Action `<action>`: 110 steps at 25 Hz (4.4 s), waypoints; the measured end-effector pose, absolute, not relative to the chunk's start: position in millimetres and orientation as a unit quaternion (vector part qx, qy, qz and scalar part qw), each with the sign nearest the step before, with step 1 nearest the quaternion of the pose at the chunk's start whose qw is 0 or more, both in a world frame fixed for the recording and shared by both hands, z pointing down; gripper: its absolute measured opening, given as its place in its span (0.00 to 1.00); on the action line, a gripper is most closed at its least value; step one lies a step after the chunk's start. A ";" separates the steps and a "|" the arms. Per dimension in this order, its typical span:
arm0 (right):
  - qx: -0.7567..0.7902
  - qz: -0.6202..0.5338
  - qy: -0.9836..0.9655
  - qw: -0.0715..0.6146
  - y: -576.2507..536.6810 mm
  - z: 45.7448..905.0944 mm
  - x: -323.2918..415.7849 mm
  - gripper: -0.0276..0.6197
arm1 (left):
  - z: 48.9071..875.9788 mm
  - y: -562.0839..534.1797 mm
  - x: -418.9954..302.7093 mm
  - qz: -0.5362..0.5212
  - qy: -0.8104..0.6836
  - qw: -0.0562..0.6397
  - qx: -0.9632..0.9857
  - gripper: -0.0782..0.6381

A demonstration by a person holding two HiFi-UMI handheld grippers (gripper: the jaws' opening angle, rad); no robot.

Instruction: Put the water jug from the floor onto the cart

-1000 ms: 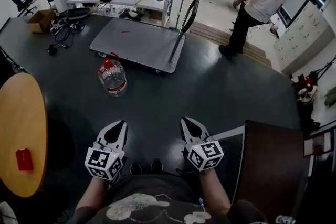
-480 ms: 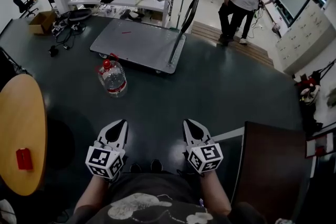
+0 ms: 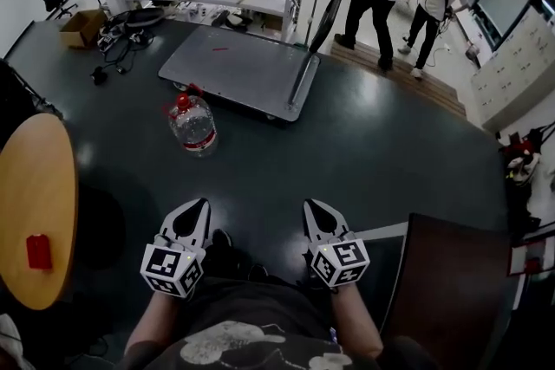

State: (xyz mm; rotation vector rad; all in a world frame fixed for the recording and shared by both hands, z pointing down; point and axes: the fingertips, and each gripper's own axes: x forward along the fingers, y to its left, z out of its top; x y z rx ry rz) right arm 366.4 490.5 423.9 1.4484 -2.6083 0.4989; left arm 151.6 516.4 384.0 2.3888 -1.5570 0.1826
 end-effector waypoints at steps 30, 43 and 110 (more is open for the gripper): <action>0.526 0.189 -0.824 0.092 181.2 429.9 231.5 0.03 | 403.6 192.8 7.2 0.077 -0.508 0.167 0.841 0.12; 0.523 0.211 -0.819 0.105 111.3 438.1 172.7 0.03 | 416.2 134.4 -66.4 0.064 -0.533 0.188 0.823 0.12; 0.177 0.276 -0.820 0.469 -132.1 816.4 -132.3 0.21 | 682.0 -59.4 -217.4 0.092 -0.705 0.372 0.597 0.12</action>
